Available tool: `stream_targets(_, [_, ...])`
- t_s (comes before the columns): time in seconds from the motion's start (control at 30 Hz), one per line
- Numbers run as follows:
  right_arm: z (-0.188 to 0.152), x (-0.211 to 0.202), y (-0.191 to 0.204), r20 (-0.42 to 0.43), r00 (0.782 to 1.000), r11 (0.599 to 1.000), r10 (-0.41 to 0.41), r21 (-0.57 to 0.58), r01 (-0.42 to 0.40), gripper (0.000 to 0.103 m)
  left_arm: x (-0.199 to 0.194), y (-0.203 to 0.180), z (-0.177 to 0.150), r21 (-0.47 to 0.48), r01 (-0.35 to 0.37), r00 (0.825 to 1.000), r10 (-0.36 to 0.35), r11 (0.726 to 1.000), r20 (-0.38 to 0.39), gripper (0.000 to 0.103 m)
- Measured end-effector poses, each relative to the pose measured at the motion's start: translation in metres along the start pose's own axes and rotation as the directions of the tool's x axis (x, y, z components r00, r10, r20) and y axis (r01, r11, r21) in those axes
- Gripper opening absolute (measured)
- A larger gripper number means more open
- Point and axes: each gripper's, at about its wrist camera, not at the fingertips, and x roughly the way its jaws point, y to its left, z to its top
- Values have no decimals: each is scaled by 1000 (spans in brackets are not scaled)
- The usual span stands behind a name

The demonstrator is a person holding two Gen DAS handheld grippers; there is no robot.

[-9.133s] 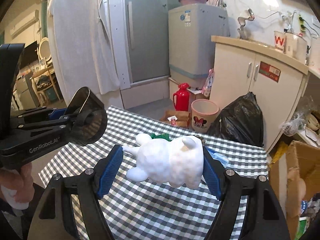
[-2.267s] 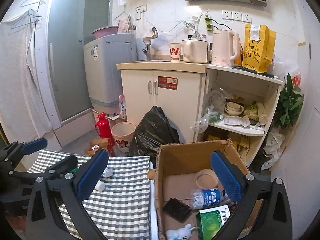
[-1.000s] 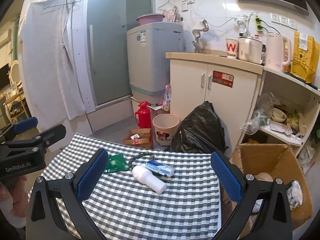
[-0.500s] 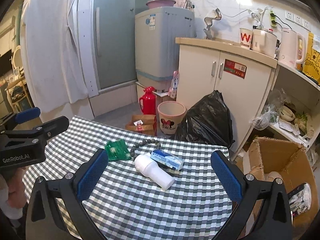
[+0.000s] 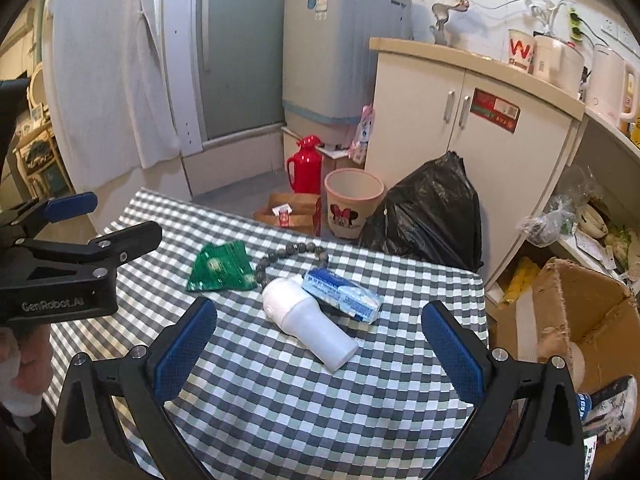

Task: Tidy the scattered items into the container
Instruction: 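Approach the green packet with the left tool while the right tool approaches the white bottle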

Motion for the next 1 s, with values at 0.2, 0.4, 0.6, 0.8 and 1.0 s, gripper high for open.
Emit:
stream_targets(0.2, [-6,21,-6,-50,999,1000,11,1,-11,103,30,0,-3,4,-3,998,3,1000,-56,103])
stream_targets(0.4, [-11,43,-11,-91,996,1000,26,2,-26,103,56,-3,-7,10,2,994,-1,1000,-107,103])
stream_targets(0.6, [-15,66,-13,-131,990,999,46,-1,-46,103,86,-6,-9,25,-1,985,6,1000,-173,103])
stream_targets(0.8, [-22,83,-17,-169,979,994,112,33,-108,103,107,-5,-10,17,13,978,-9,1000,-209,103])
stream_targets(1.0, [-26,92,-15,-176,971,986,164,49,-158,103,125,-5,-11,16,26,973,-21,1000,-232,103])
